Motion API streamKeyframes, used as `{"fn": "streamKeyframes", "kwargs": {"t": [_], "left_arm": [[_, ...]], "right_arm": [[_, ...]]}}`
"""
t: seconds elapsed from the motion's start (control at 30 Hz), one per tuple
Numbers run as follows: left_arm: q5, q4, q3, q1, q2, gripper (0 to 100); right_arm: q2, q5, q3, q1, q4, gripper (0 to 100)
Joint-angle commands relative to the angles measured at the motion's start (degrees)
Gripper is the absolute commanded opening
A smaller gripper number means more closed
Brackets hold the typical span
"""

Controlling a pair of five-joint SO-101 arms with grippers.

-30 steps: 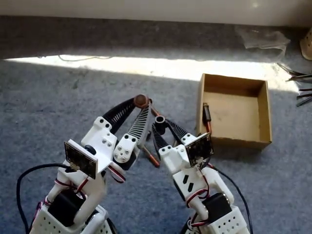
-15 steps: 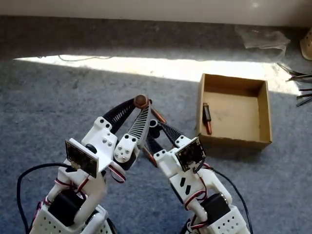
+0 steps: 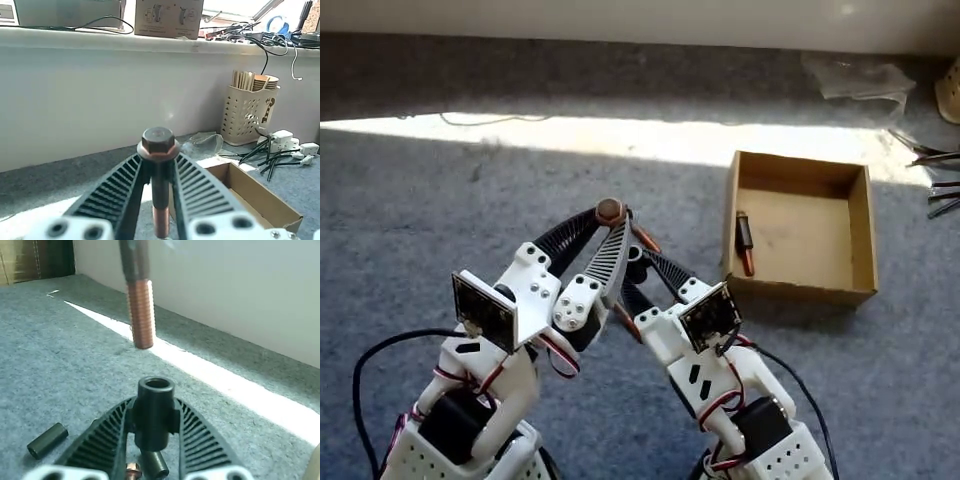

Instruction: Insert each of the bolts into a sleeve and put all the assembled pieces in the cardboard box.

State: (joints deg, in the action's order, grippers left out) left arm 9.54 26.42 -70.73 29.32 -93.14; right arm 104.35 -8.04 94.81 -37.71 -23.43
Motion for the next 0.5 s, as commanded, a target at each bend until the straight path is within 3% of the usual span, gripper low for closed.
{"fn": "streamKeyframes", "kwargs": {"t": [0.0, 0.13, 0.23, 0.47], "left_arm": [[2.37, 0.0, 2.51, -2.86, -0.31, 1], [7.91, 2.73, 6.2, -9.36, -0.13, 1], [7.74, 6.86, 9.98, -9.45, 1.63, 1], [7.74, 7.56, 16.22, -9.45, 15.96, 1]], "right_arm": [[1.01, -0.79, -1.1, -0.31, 1.63, 0.5], [1.01, -0.79, -1.01, -0.31, 1.63, 0.5], [1.01, -0.79, -1.01, -0.4, 1.63, 0.5], [1.01, -0.79, -0.92, -0.31, 1.63, 0.5]]}}
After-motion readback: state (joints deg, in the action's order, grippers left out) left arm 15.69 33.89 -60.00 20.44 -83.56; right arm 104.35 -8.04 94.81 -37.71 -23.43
